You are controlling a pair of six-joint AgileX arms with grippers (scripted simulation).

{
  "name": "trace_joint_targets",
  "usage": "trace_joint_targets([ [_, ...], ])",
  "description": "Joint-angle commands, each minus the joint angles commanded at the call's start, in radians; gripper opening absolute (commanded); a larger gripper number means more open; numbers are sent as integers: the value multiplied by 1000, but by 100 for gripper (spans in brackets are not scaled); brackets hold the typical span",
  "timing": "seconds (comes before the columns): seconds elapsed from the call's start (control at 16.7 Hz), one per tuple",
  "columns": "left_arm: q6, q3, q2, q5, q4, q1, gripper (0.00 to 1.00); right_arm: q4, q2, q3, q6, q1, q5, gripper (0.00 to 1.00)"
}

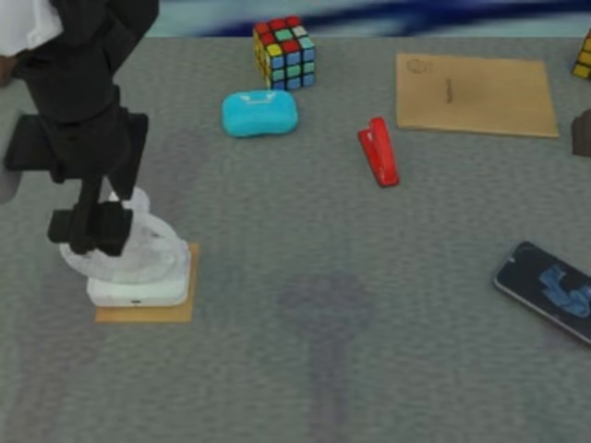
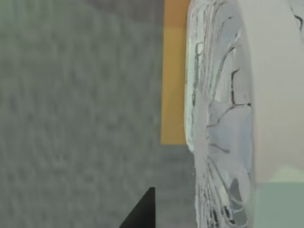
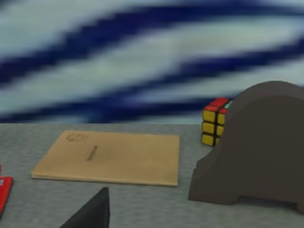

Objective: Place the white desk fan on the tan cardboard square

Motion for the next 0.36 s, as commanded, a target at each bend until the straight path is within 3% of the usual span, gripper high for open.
trace_joint_targets([
  [0.36, 0, 0, 0, 0, 0, 0, 100, 0, 0, 0, 0, 0, 0, 100],
])
